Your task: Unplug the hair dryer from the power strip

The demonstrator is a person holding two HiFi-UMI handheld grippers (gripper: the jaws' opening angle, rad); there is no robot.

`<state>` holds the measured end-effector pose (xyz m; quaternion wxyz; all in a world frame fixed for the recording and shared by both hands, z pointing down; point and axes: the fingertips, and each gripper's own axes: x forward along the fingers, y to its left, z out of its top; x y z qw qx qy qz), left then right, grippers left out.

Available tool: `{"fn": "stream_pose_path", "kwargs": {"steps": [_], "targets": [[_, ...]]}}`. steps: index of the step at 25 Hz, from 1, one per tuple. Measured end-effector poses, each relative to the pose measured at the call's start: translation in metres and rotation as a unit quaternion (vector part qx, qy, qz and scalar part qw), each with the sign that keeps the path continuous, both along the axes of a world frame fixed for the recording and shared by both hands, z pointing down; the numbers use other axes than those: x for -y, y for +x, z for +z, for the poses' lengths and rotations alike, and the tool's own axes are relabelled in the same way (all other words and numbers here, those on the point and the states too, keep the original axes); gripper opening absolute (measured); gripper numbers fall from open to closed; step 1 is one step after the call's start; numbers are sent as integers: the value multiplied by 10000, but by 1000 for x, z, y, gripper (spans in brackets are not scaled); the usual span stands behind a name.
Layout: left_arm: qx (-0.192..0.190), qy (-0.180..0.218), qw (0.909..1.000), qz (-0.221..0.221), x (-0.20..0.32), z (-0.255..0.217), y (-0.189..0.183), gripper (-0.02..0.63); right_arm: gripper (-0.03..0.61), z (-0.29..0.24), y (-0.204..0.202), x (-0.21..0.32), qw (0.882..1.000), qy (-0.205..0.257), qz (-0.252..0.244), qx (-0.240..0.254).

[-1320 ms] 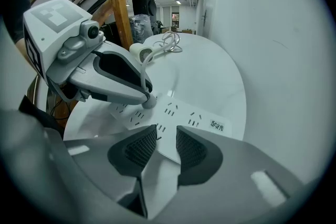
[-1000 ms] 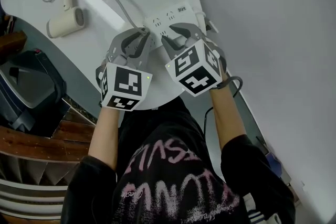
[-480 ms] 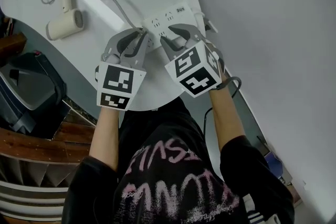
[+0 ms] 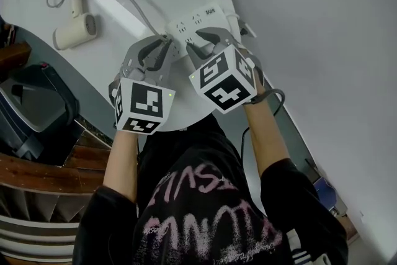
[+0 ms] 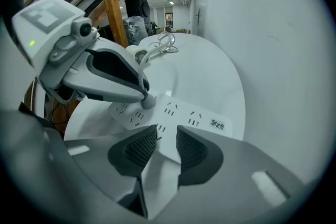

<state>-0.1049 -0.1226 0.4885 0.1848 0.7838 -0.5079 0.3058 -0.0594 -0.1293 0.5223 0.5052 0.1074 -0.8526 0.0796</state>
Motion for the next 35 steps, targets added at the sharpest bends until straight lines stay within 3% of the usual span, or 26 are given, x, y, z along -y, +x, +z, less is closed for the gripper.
{"fn": "stream_pose_path", "kwargs": {"steps": [2,6,7,10,11,13,15,16,19,20,24,25,28,30,33,35], "targets": [[216,32,9995,210,-2,0,3,54,133,0,0,0,10000,26,-34,-6],[-760,-148,9957,-513,3,1,-8,54,132,0,-1,0,9999,-8,73,77],[-660,-141,9966,-473,4,1,-8,54,132,0,-2,0,10000,-12,69,63],[355,24,9990,287,-2,0,2,54,133,0,-1,0,10000,13,18,-18],[380,31,9987,334,-2,0,3,54,133,0,-1,0,10000,26,13,-32],[-269,-64,9996,-104,0,1,-3,54,132,1,-3,0,10000,10,37,-2],[-864,-153,9946,-555,4,1,-11,54,132,2,-4,1,10000,-19,71,29],[-751,-128,9959,-486,5,1,-11,54,132,2,-4,2,10000,-19,78,22],[379,64,9986,366,0,0,0,54,132,3,-4,2,10000,10,48,-62],[470,69,9979,446,-1,1,1,54,132,3,-5,2,10000,21,45,-74],[-494,-84,9985,-230,1,0,-8,54,132,2,-5,0,9999,-1,138,-25],[-404,-63,9990,-156,0,-2,-8,54,132,1,-5,0,9999,-4,140,-42],[405,96,9978,509,-3,-3,0,54,132,1,-5,1,9999,17,100,-124],[181,37,9991,381,-3,-1,-1,54,132,1,-5,0,9999,11,113,-113],[-658,-120,9976,-155,0,-2,-8,54,132,1,-4,0,9998,-12,166,-73],[-275,-28,9995,142,0,-5,-4,54,132,0,-4,1,9998,-10,159,-92]]}}
